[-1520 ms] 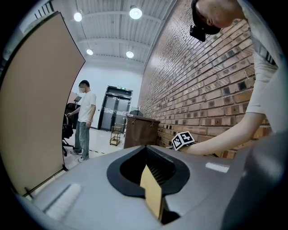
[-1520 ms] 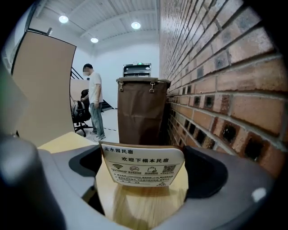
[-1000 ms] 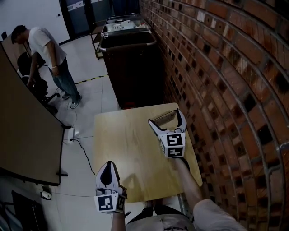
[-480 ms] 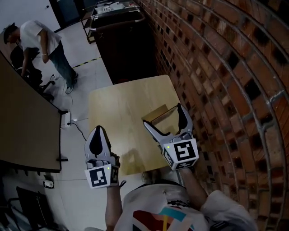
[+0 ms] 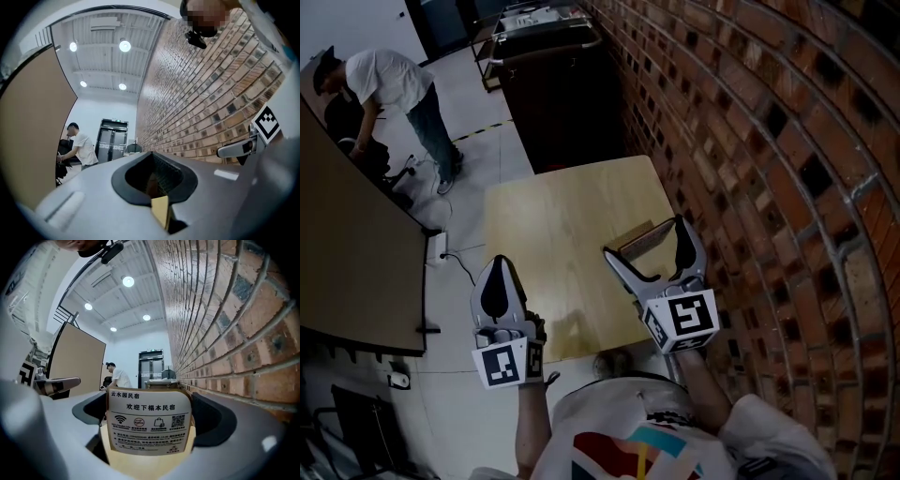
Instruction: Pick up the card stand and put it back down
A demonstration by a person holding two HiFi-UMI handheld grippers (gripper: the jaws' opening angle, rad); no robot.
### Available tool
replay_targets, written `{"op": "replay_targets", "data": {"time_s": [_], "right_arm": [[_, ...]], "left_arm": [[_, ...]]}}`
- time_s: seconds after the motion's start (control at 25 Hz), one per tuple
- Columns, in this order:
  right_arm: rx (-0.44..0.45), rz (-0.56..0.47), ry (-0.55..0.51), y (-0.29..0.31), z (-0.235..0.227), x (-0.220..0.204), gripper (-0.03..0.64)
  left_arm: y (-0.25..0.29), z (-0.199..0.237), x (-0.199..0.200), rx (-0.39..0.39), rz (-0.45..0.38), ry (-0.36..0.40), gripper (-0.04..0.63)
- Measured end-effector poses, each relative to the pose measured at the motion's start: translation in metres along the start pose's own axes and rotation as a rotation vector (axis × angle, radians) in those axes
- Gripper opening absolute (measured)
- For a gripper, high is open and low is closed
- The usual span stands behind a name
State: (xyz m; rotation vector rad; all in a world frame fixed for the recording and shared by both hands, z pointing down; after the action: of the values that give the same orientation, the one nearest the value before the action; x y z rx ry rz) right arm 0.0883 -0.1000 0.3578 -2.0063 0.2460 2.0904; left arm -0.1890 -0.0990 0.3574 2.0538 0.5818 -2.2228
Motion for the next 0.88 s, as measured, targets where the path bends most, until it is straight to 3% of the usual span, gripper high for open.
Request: {"op": "replay_targets", "data": {"time_s": [0.88], "right_arm": [[-0.015, -0.029, -0.007, -0.0086, 0.0033, 0.009, 0.551]], "left_arm": [[-0.0099, 0.0011, -0.0008, 0.009, 0.009, -0.014, 0.005]]}}
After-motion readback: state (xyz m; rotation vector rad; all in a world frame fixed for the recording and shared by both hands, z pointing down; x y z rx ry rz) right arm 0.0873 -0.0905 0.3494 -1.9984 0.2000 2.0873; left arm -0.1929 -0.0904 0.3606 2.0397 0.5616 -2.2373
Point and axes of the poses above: the fingertips, and each gripper's own axes: y forward along the fingers, z to its left, x out of its top, the point moved 9 cm from there along -y, backward along the fingers, and after that the axes turned 3 degrees about -y, right-handed, at the moved point
